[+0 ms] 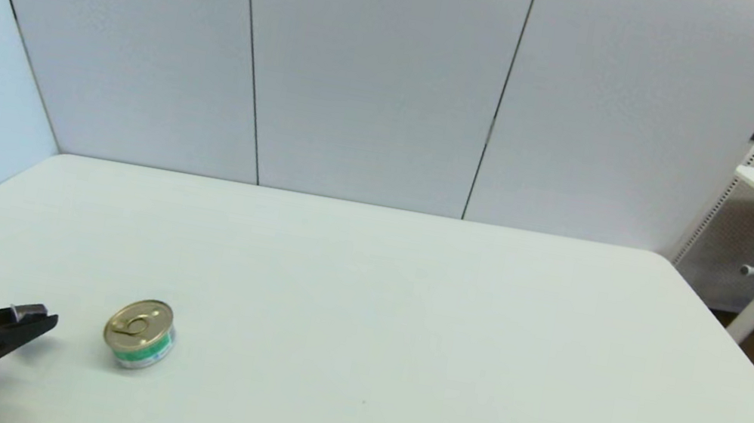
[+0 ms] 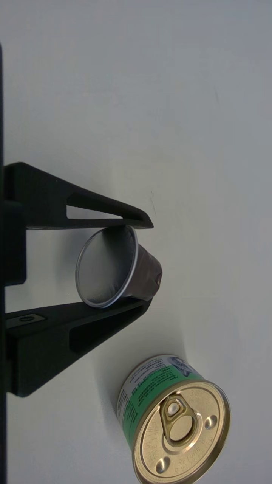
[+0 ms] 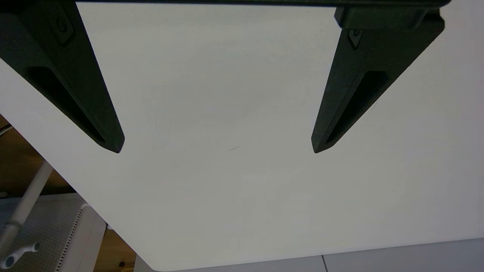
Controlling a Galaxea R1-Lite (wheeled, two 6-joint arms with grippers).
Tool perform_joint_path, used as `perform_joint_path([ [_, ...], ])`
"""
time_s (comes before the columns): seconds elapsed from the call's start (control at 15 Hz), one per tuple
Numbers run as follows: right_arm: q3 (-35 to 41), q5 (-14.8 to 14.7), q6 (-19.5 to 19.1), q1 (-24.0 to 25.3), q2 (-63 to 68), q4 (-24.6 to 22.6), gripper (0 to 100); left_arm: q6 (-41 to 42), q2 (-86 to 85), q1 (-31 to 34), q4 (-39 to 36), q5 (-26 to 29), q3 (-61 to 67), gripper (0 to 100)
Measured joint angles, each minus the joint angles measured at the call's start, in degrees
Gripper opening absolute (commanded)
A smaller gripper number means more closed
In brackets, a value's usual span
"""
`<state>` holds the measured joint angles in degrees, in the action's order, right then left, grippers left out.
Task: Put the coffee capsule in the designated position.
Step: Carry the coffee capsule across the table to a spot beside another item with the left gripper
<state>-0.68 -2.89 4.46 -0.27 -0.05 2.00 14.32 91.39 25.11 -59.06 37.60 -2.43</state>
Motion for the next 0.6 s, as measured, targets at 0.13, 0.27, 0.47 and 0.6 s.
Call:
perform_joint_path([
  [0.13, 0.00, 0.00, -0.04, 0.00, 0.00, 0.01, 100, 0.11, 0.20, -0.09, 0.00, -0.02, -0.24, 0],
  [0.27, 0.00, 0.02, -0.02, 0.00, 0.00, -0.02, 100, 0.83, 0.65, -0.23, 0.00, 0.05, -0.85, 100],
  [0.47, 0.00, 0.02, -0.02, 0.00, 0.00, 0.00, 100, 1.35, 1.41, -0.26, 0.00, 0.11, -1.73, 100],
  [0.6, 0.00, 0.00, -0.02, 0.00, 0.00, 0.00, 100, 1.33, 1.61, -0.32, -0.04, 0.24, -1.87, 100],
])
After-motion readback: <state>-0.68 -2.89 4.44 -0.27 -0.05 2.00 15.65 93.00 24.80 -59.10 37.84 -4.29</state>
